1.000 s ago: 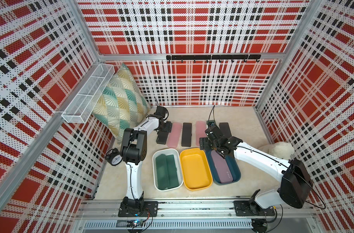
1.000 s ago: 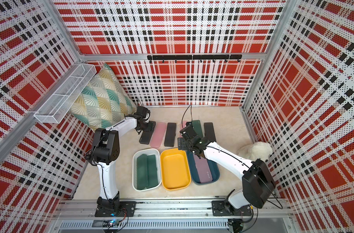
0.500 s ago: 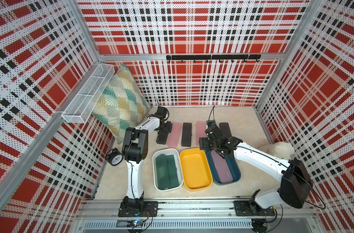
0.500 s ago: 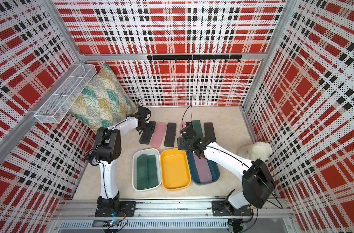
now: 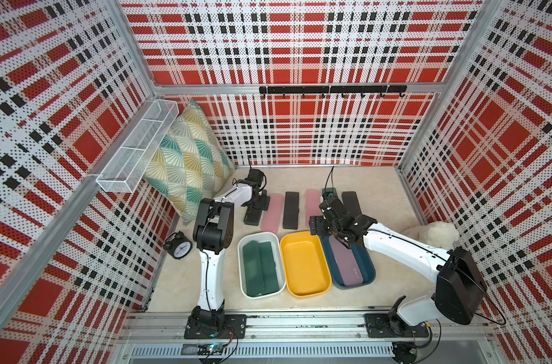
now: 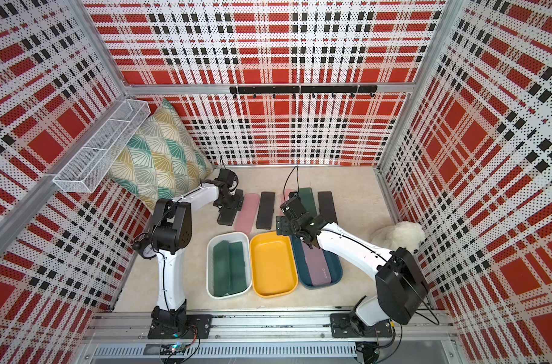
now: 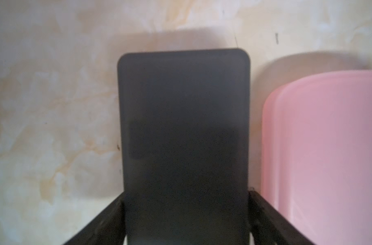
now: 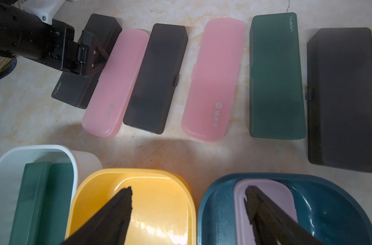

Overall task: Place the pencil cases by color into the storage box
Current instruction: Pick up the pencil case from the center of the board.

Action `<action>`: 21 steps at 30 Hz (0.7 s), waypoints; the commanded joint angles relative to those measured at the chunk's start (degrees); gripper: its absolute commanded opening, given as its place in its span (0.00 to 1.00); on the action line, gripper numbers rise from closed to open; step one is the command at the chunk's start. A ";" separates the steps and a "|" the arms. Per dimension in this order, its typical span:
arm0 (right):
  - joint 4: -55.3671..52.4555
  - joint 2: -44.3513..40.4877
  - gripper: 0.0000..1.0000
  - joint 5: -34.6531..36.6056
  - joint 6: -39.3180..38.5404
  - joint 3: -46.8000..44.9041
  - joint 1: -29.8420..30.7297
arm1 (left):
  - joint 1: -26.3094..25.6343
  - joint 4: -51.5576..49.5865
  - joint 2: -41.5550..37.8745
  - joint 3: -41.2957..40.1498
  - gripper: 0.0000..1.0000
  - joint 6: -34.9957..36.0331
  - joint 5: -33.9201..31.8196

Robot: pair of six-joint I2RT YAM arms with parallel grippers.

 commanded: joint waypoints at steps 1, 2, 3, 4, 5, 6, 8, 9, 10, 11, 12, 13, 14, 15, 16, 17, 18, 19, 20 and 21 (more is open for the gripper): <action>1.26 0.37 0.89 -0.29 0.43 -0.65 -0.19 | -0.29 -1.87 1.12 0.87 0.87 -0.18 -1.70; 1.35 0.29 0.89 -0.28 0.43 -0.78 -0.23 | -0.14 -1.96 1.19 0.88 0.87 -0.21 -2.04; 1.40 0.28 0.89 -0.26 0.43 -0.79 -0.23 | -0.12 -1.96 1.21 0.92 0.86 -0.25 -2.30; 1.51 0.28 0.89 -0.29 0.43 -0.83 -0.21 | -0.04 -1.96 1.21 0.94 0.86 -0.34 -2.59; 1.49 0.28 0.89 -0.30 0.43 -0.90 -0.21 | 0.04 -1.98 1.29 1.04 0.85 -0.60 -2.72; 1.44 0.28 0.89 -0.29 0.43 -0.92 -0.23 | 0.13 -2.01 1.34 1.09 0.83 -0.73 -2.76; 1.53 0.30 0.89 -0.34 0.48 -1.00 -0.18 | 0.39 -1.96 1.49 1.30 0.80 -0.99 -2.86; 1.53 0.26 0.89 -0.33 0.46 -1.05 -0.19 | 0.46 -1.96 1.56 1.32 0.78 -1.05 -3.02; 1.54 0.19 0.89 -0.28 0.51 -1.09 -0.21 | 0.65 -2.00 1.58 1.39 0.72 -1.18 -3.12; 1.55 0.11 0.89 -0.27 0.53 -1.19 -0.20 | 0.74 -1.96 1.49 1.36 0.67 -1.44 -3.12; 1.53 0.11 0.89 -0.28 0.60 -1.24 -0.22 | 0.91 -1.95 1.49 1.42 0.62 -1.63 -3.17; 1.58 0.02 0.89 -0.27 0.59 -1.26 -0.23 | 0.95 -1.96 1.47 1.55 0.58 -1.92 -3.47; 1.55 -0.06 0.89 -0.21 0.58 -1.22 -0.17 | 0.96 -1.96 1.32 1.74 0.56 -2.15 -3.82; 1.58 -0.07 0.89 -0.20 0.57 -1.29 -0.22 | 0.85 -1.96 1.18 1.82 0.55 -2.40 -4.12; 1.55 -0.07 0.89 -0.22 0.57 -1.32 -0.21 | 0.87 -1.96 0.92 1.90 0.53 -2.83 -4.69; 1.44 -0.15 0.89 -0.20 0.58 -1.35 -0.20 | 0.77 -1.96 0.50 2.13 0.52 -3.33 -5.19; 1.44 -0.16 0.89 -0.10 0.56 -1.36 -0.22 | 0.75 -1.95 0.05 2.19 0.51 -4.02 -5.57; 1.44 -0.23 0.89 -0.11 0.52 -1.40 -0.23 | 0.76 -1.88 -0.58 2.37 0.50 -4.77 -5.59; 1.45 -0.24 0.89 -0.01 0.56 -1.49 -0.19 | 0.76 -1.79 -1.33 2.62 0.49 -5.55 -5.49; 1.44 -0.33 0.89 -0.01 0.55 -1.59 -0.20 | 0.69 -1.62 -2.03 2.79 0.49 -6.20 -5.42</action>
